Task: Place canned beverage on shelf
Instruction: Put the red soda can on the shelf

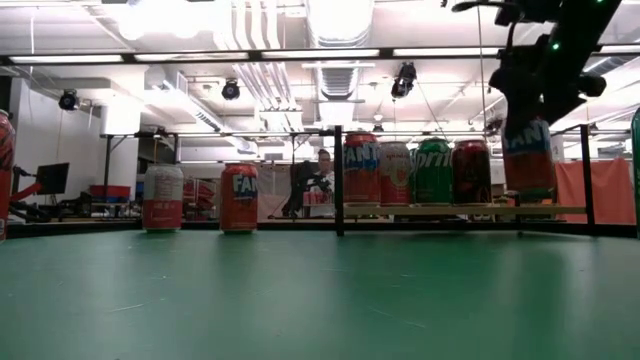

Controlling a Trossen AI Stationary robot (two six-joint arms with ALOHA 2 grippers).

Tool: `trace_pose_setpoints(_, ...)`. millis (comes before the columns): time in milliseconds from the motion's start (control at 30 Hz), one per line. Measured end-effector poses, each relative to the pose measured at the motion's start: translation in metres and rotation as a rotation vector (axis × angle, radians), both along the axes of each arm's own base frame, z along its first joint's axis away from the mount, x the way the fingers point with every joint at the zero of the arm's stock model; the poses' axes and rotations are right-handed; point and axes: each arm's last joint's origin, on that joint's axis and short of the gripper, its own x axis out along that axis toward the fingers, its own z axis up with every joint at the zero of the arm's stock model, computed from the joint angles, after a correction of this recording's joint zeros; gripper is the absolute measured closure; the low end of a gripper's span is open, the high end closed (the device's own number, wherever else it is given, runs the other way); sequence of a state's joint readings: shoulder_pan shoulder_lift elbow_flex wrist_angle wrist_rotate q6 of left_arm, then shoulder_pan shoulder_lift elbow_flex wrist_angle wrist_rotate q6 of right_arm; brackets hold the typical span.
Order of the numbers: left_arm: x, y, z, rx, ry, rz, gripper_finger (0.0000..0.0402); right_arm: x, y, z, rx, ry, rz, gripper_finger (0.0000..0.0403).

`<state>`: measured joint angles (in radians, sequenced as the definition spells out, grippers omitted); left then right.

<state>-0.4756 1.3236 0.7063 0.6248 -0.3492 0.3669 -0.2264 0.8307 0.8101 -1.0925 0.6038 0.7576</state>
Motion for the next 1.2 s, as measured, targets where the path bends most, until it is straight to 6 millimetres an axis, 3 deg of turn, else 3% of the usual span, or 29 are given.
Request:
trace_pose_setpoints(200, -0.005, 0.013, 0.013, 0.026, -0.039, 0.035, 0.0402, -0.005, -0.012, 0.000, -0.002, -0.002, -0.093, 0.0117)
trace_pose_setpoints(500, -0.004, 0.024, 0.018, 0.020, -0.054, 0.073, 0.0402, -0.005, -0.028, 0.001, -0.030, -0.062, -0.195, 0.0117)
trace_pose_setpoints(867, -0.006, 0.026, 0.022, 0.055, -0.075, 0.088, 0.0402, -0.008, -0.030, -0.007, -0.032, -0.042, -0.223, 0.0117)
trace_pose_setpoints(1200, -0.022, 0.034, 0.044, 0.100, -0.170, 0.106, 0.0402, -0.007, -0.031, -0.011, -0.044, -0.073, -0.301, 0.0117)
